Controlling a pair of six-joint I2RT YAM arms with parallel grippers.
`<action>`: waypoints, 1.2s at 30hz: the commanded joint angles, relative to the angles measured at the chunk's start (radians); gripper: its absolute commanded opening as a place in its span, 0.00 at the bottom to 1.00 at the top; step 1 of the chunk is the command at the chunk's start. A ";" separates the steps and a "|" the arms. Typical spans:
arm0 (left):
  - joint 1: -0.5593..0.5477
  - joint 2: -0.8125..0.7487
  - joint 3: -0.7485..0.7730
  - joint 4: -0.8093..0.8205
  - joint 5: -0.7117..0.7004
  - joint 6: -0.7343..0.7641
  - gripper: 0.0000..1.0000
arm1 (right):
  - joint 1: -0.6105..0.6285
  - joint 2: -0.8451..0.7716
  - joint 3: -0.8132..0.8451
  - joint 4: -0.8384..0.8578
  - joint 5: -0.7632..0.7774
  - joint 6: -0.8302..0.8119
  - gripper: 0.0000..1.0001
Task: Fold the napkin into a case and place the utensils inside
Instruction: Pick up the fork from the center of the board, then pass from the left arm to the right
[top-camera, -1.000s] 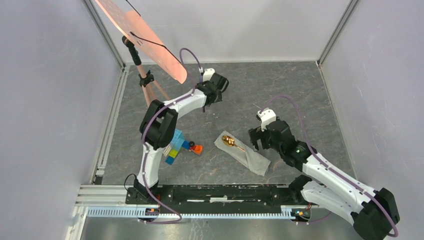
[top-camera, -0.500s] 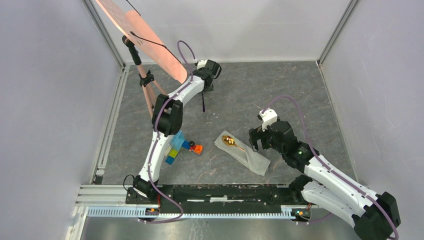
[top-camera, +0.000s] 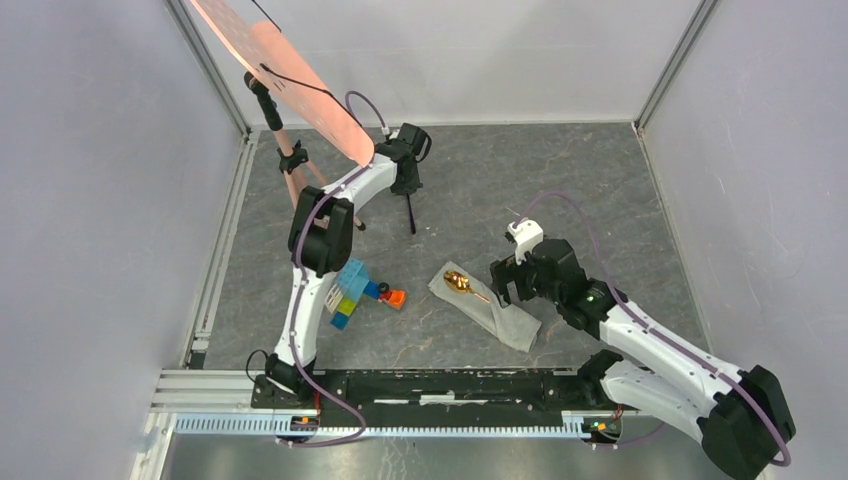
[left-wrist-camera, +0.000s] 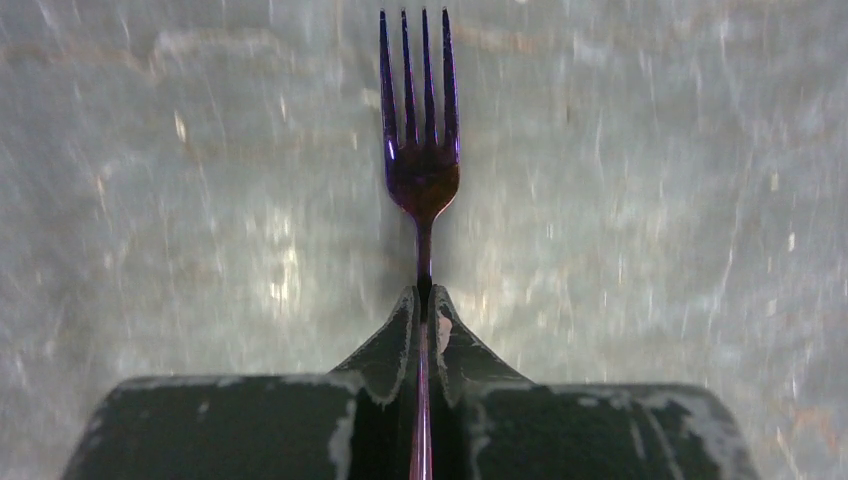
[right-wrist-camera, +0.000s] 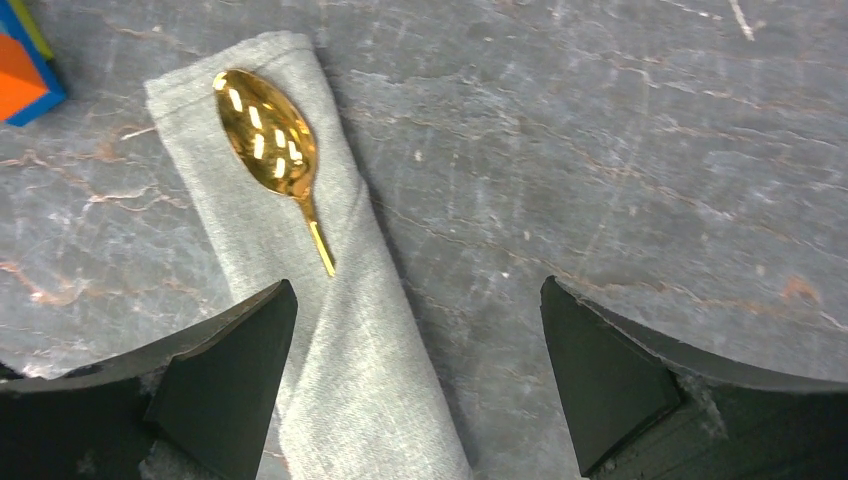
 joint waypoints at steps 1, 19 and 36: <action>-0.039 -0.243 -0.131 0.069 0.109 -0.013 0.02 | -0.008 0.035 0.016 0.197 -0.148 0.044 0.98; -0.393 -0.816 -0.784 0.401 0.053 -0.317 0.02 | -0.008 0.248 -0.043 0.712 -0.343 0.467 0.71; -0.515 -0.988 -0.911 0.450 0.011 -0.401 0.02 | 0.011 0.269 -0.093 0.828 -0.449 0.492 0.25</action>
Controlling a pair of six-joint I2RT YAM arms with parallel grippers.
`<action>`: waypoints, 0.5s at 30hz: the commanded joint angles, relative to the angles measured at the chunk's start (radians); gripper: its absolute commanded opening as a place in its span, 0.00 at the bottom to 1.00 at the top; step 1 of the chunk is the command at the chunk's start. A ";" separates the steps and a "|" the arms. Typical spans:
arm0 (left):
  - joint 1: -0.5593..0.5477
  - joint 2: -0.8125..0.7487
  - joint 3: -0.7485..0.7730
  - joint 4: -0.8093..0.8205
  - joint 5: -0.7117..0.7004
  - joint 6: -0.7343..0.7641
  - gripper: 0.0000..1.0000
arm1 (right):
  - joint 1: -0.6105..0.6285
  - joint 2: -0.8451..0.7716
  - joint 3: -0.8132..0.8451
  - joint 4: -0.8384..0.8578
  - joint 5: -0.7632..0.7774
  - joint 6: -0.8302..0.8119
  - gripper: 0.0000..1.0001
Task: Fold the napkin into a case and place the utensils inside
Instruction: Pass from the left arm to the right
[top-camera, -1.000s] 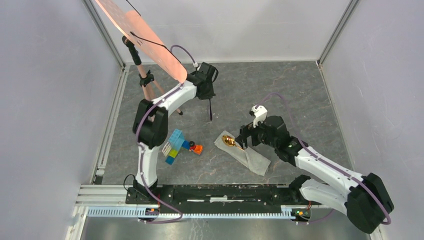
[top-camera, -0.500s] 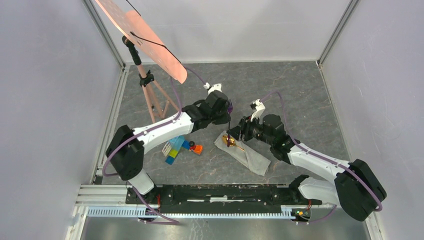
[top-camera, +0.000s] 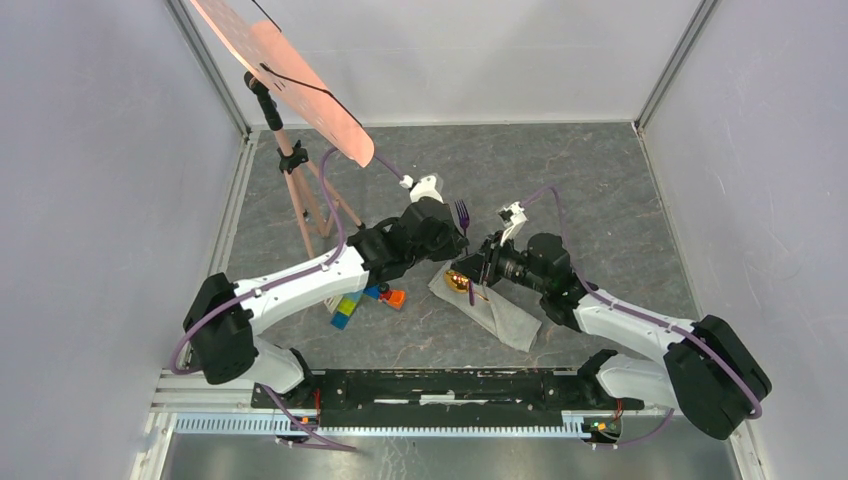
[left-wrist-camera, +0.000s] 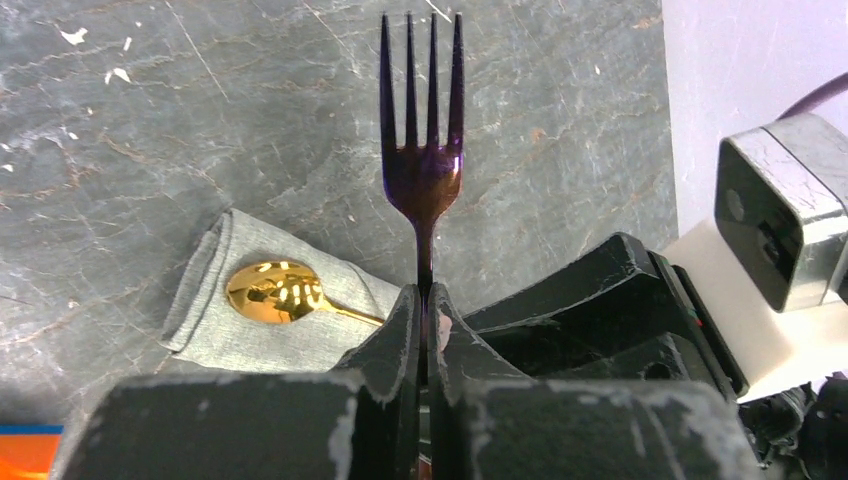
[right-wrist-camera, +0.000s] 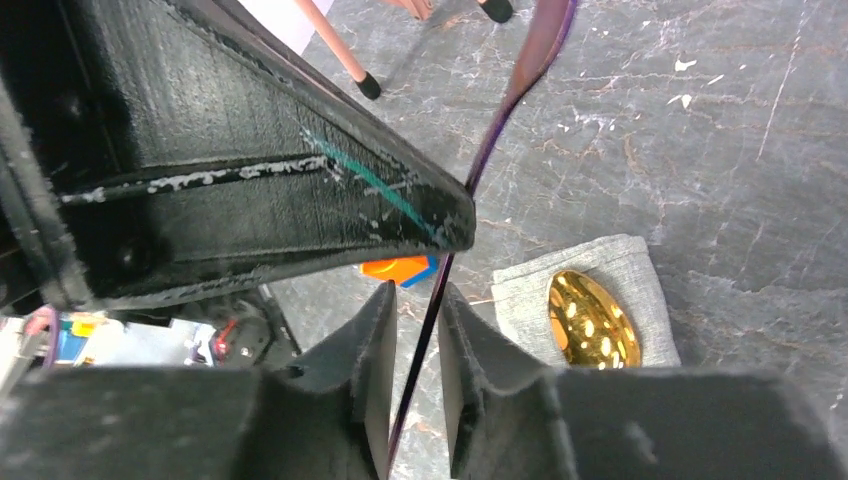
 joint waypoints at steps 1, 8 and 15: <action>-0.026 -0.041 -0.005 0.057 -0.029 -0.045 0.02 | 0.007 0.007 -0.015 0.062 -0.027 -0.007 0.18; -0.029 -0.119 -0.067 0.081 0.041 -0.010 0.20 | -0.003 -0.025 -0.032 0.086 -0.134 -0.045 0.00; 0.062 -0.357 -0.305 0.311 0.347 0.123 0.78 | -0.067 -0.103 -0.002 -0.037 -0.402 -0.080 0.00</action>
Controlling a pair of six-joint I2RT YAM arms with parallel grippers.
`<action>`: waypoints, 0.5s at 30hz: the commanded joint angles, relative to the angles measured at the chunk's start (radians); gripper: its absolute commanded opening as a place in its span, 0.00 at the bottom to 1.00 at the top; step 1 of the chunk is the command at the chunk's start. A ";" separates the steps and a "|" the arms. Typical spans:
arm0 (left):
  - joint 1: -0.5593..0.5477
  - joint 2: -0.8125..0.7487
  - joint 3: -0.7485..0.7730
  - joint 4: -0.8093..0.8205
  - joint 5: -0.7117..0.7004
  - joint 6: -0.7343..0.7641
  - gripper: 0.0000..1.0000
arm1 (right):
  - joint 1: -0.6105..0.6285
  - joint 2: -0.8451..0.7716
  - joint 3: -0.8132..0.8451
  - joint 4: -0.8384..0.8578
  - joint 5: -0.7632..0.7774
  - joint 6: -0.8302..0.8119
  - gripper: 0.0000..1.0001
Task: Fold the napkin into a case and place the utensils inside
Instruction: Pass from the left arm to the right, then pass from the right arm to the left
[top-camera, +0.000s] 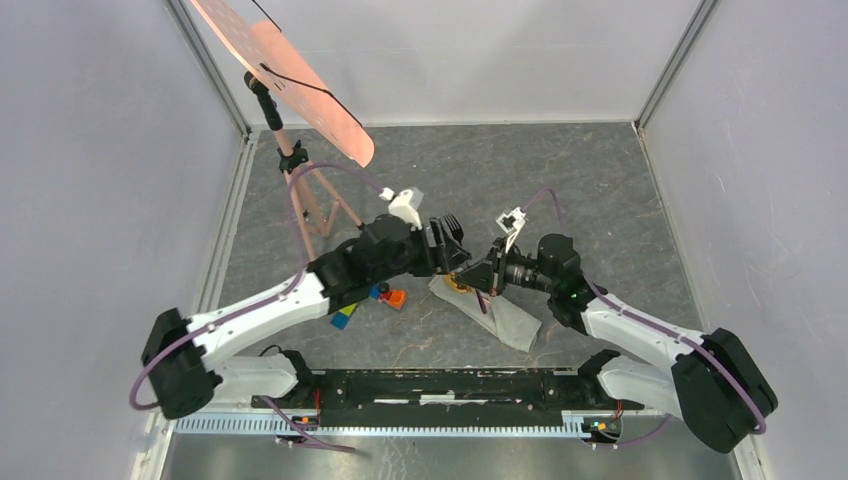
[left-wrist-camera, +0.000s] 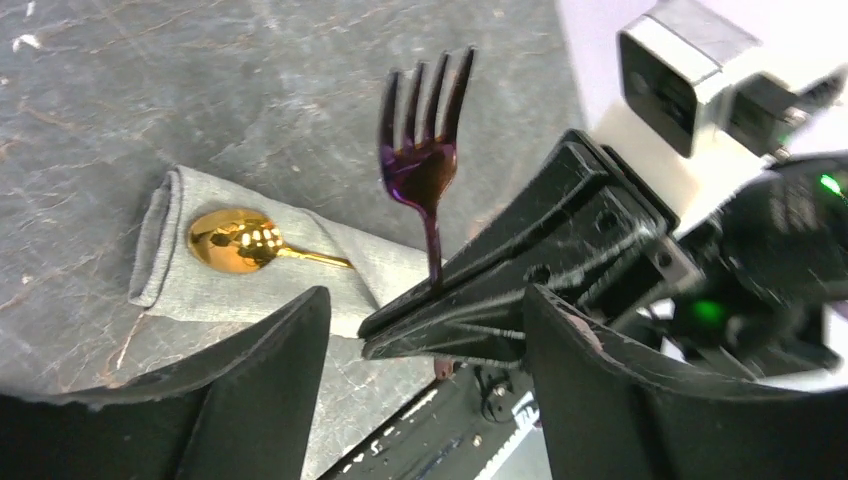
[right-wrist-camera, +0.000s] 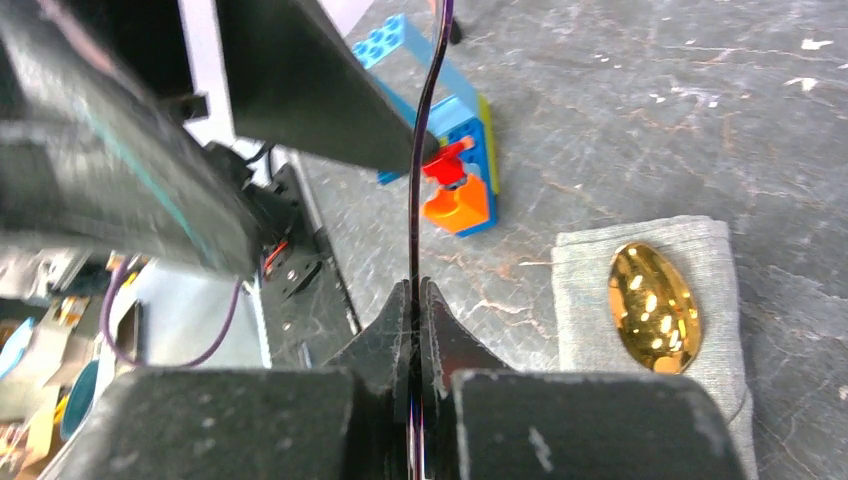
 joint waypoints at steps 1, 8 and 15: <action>0.081 -0.201 -0.174 0.256 0.255 0.092 0.80 | -0.035 -0.067 0.035 -0.057 -0.240 -0.049 0.00; 0.157 -0.389 -0.333 0.425 0.418 0.090 0.82 | -0.037 -0.142 0.095 -0.204 -0.405 -0.102 0.00; 0.157 -0.377 -0.316 0.478 0.459 0.099 0.75 | -0.035 -0.140 0.110 -0.240 -0.489 -0.113 0.00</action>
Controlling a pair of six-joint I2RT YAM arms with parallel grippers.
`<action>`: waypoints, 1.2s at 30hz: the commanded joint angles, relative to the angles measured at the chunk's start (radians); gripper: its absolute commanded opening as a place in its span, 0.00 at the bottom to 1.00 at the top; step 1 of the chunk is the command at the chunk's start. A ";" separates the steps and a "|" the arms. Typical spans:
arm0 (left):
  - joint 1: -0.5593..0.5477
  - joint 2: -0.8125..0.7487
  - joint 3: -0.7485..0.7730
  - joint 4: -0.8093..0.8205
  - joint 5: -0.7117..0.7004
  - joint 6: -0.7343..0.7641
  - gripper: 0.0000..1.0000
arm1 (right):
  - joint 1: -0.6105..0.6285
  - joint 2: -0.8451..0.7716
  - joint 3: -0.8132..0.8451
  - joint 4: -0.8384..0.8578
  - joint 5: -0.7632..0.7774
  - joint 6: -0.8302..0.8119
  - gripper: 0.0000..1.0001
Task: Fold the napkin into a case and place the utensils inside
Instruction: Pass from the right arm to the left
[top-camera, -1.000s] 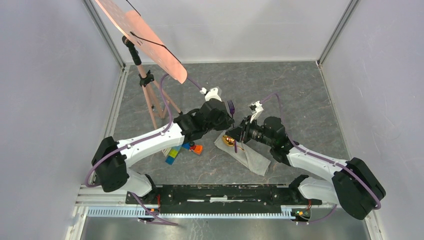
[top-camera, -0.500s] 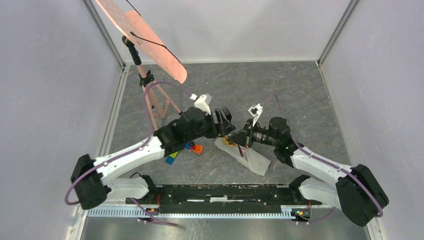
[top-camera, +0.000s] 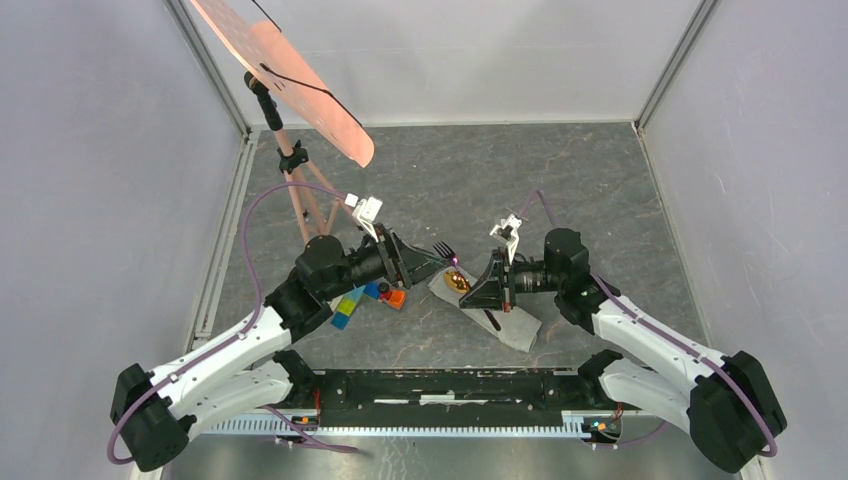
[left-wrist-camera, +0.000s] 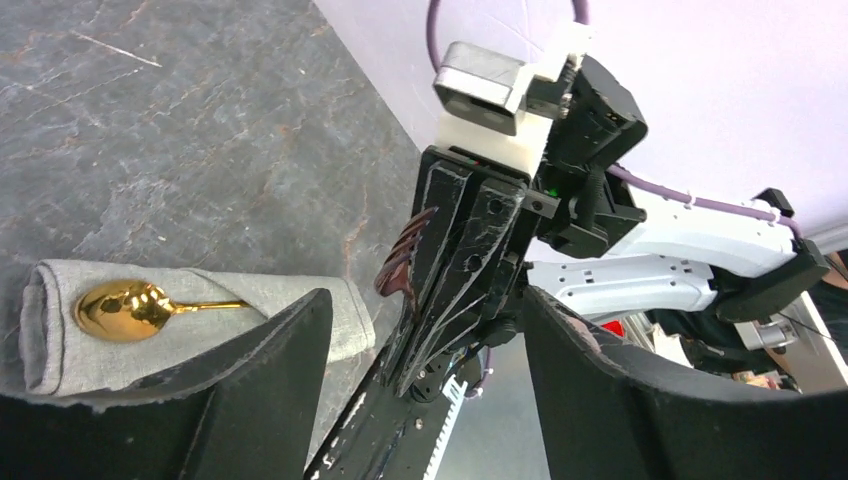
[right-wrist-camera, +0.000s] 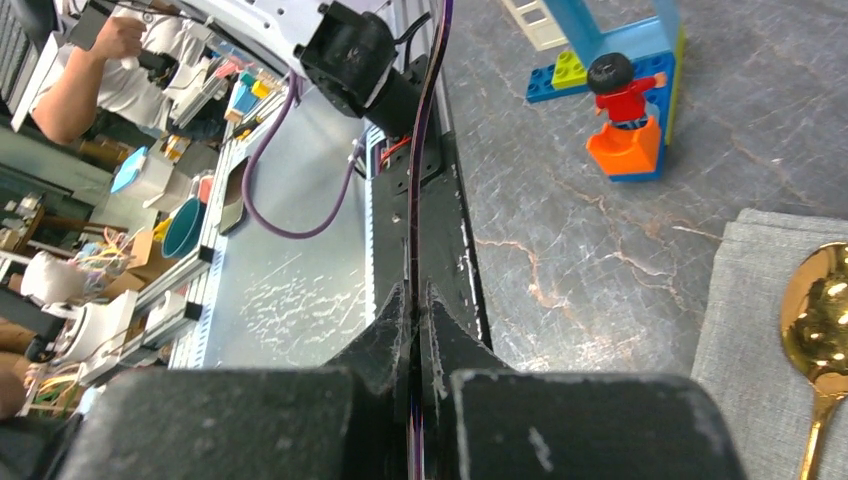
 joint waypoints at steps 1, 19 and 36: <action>0.003 0.012 0.027 0.080 0.057 0.058 0.67 | 0.003 -0.013 0.041 -0.024 -0.082 -0.029 0.00; 0.003 -0.026 0.061 -0.067 -0.022 0.179 0.38 | 0.112 0.043 0.148 -0.141 -0.002 -0.121 0.00; 0.003 0.021 0.152 -0.391 -0.251 0.246 0.02 | 0.307 0.119 0.529 -0.638 0.863 -0.426 0.67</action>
